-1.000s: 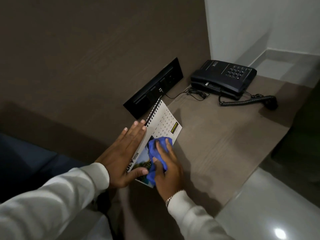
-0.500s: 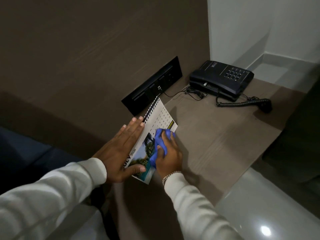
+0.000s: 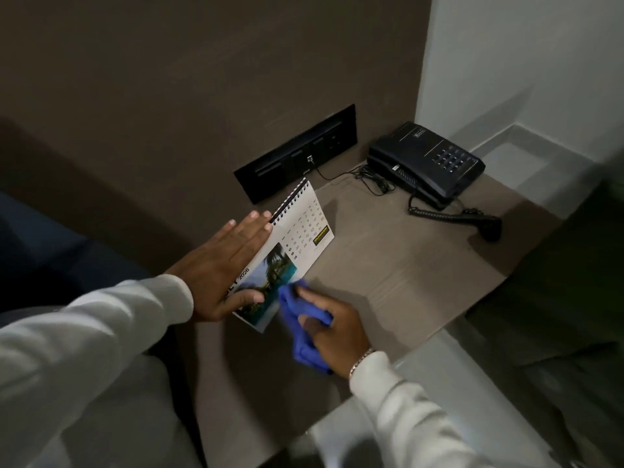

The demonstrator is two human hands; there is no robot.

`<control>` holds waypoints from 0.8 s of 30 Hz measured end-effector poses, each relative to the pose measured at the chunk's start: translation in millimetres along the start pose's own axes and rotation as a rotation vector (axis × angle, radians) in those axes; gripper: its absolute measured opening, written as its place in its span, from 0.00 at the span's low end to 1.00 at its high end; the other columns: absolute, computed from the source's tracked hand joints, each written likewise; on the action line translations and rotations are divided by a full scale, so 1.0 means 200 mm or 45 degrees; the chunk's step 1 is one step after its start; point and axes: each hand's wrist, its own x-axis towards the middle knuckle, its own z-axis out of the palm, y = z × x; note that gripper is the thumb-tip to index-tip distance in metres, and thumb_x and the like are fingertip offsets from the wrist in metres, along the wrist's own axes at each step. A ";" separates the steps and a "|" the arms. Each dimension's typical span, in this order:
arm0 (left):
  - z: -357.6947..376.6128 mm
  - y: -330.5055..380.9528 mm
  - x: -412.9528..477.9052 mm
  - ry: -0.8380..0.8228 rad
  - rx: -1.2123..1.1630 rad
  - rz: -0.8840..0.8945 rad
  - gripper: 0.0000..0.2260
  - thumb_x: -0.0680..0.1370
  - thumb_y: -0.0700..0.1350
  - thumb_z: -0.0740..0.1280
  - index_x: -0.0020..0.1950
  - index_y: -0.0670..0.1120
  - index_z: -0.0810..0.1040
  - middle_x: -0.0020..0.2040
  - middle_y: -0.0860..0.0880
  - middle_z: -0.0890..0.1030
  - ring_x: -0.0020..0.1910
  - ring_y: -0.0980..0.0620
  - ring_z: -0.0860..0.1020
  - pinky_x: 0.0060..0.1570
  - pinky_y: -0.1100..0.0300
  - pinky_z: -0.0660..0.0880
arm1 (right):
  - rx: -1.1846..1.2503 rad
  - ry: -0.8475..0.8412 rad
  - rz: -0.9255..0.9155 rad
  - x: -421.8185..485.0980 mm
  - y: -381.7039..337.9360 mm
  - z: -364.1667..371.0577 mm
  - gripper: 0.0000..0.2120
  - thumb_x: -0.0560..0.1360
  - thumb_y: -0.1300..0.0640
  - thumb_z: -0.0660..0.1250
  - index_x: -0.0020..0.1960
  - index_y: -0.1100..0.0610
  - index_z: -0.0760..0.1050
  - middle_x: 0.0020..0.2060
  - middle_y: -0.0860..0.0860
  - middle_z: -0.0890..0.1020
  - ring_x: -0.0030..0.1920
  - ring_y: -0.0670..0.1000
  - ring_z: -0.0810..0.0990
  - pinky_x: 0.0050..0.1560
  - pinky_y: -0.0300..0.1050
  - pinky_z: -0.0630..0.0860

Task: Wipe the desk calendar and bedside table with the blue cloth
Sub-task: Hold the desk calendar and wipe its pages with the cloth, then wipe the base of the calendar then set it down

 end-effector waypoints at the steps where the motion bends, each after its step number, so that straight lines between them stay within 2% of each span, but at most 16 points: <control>1: -0.01 0.00 0.00 -0.016 0.011 -0.022 0.42 0.75 0.68 0.51 0.79 0.42 0.43 0.80 0.41 0.48 0.80 0.43 0.47 0.77 0.43 0.53 | 0.011 0.013 0.028 0.01 -0.05 -0.08 0.21 0.74 0.74 0.61 0.62 0.56 0.76 0.54 0.49 0.80 0.49 0.36 0.80 0.54 0.33 0.74; 2: -0.01 0.00 0.01 -0.032 0.025 -0.042 0.42 0.75 0.68 0.51 0.79 0.42 0.43 0.80 0.41 0.48 0.80 0.43 0.47 0.76 0.42 0.54 | -0.036 0.043 0.054 0.04 -0.09 -0.16 0.21 0.73 0.74 0.61 0.61 0.58 0.76 0.53 0.50 0.80 0.48 0.38 0.81 0.52 0.34 0.74; 5: -0.02 0.01 0.00 -0.084 0.065 -0.061 0.43 0.74 0.67 0.55 0.79 0.42 0.44 0.80 0.41 0.50 0.80 0.43 0.49 0.75 0.42 0.55 | -0.532 0.146 0.016 0.13 -0.20 -0.41 0.22 0.70 0.74 0.61 0.62 0.61 0.76 0.61 0.57 0.78 0.64 0.55 0.76 0.66 0.44 0.69; 6: -0.03 0.02 0.00 -0.104 0.073 -0.069 0.43 0.74 0.67 0.55 0.79 0.42 0.45 0.80 0.41 0.50 0.80 0.43 0.50 0.75 0.42 0.55 | -0.707 0.138 0.006 0.16 -0.23 -0.48 0.23 0.70 0.74 0.62 0.63 0.61 0.75 0.63 0.60 0.77 0.65 0.57 0.74 0.67 0.46 0.68; 9: -0.06 0.06 -0.01 -0.122 0.074 -0.134 0.41 0.75 0.65 0.54 0.79 0.42 0.47 0.80 0.41 0.51 0.79 0.42 0.51 0.75 0.40 0.55 | -1.039 0.103 0.076 0.26 -0.24 -0.62 0.25 0.69 0.72 0.63 0.63 0.57 0.74 0.64 0.62 0.74 0.58 0.62 0.77 0.57 0.48 0.71; 11: -0.07 0.10 0.00 -0.102 0.048 -0.191 0.39 0.75 0.64 0.52 0.79 0.42 0.49 0.80 0.41 0.52 0.79 0.41 0.52 0.74 0.38 0.55 | -1.293 -0.024 0.144 0.32 -0.20 -0.66 0.25 0.70 0.69 0.63 0.65 0.55 0.71 0.68 0.62 0.68 0.60 0.62 0.75 0.55 0.48 0.72; 13: -0.07 0.15 0.01 -0.071 0.029 -0.239 0.38 0.76 0.65 0.48 0.78 0.42 0.50 0.80 0.40 0.53 0.79 0.40 0.52 0.74 0.36 0.55 | -1.509 -0.172 0.208 0.35 -0.11 -0.69 0.26 0.73 0.60 0.64 0.70 0.52 0.65 0.75 0.59 0.58 0.70 0.63 0.64 0.63 0.52 0.68; 14: -0.08 0.17 0.01 -0.045 0.024 -0.268 0.37 0.76 0.65 0.46 0.79 0.42 0.50 0.80 0.40 0.54 0.79 0.40 0.52 0.73 0.36 0.55 | -1.588 -0.211 0.229 0.35 -0.07 -0.70 0.27 0.75 0.53 0.64 0.72 0.50 0.61 0.76 0.57 0.53 0.73 0.64 0.56 0.68 0.56 0.64; 16: -0.07 0.20 0.00 0.007 0.010 -0.341 0.37 0.76 0.65 0.45 0.79 0.43 0.50 0.80 0.41 0.55 0.79 0.40 0.53 0.73 0.35 0.54 | -1.719 -0.244 0.203 0.32 0.03 -0.71 0.33 0.75 0.37 0.58 0.74 0.45 0.50 0.78 0.52 0.45 0.76 0.64 0.45 0.71 0.65 0.53; 17: -0.07 0.22 -0.01 0.030 0.007 -0.379 0.37 0.76 0.65 0.46 0.79 0.43 0.50 0.80 0.42 0.55 0.79 0.40 0.52 0.73 0.35 0.54 | -1.751 -0.235 0.165 0.30 0.07 -0.72 0.36 0.73 0.32 0.54 0.75 0.43 0.45 0.78 0.50 0.43 0.76 0.63 0.43 0.71 0.68 0.51; 20: -0.08 0.27 -0.03 0.082 -0.008 -0.499 0.37 0.76 0.65 0.46 0.79 0.44 0.51 0.80 0.43 0.55 0.79 0.41 0.51 0.74 0.35 0.52 | -1.773 -0.237 0.099 0.30 0.14 -0.75 0.40 0.70 0.27 0.51 0.74 0.42 0.39 0.78 0.49 0.40 0.76 0.62 0.40 0.71 0.71 0.48; 24: -0.15 0.37 -0.09 0.203 -0.182 -0.772 0.35 0.77 0.63 0.50 0.79 0.45 0.51 0.80 0.44 0.55 0.79 0.41 0.49 0.74 0.36 0.52 | -1.790 -0.407 0.290 0.36 0.05 -0.75 0.40 0.68 0.24 0.45 0.73 0.39 0.37 0.77 0.47 0.37 0.75 0.61 0.36 0.70 0.73 0.43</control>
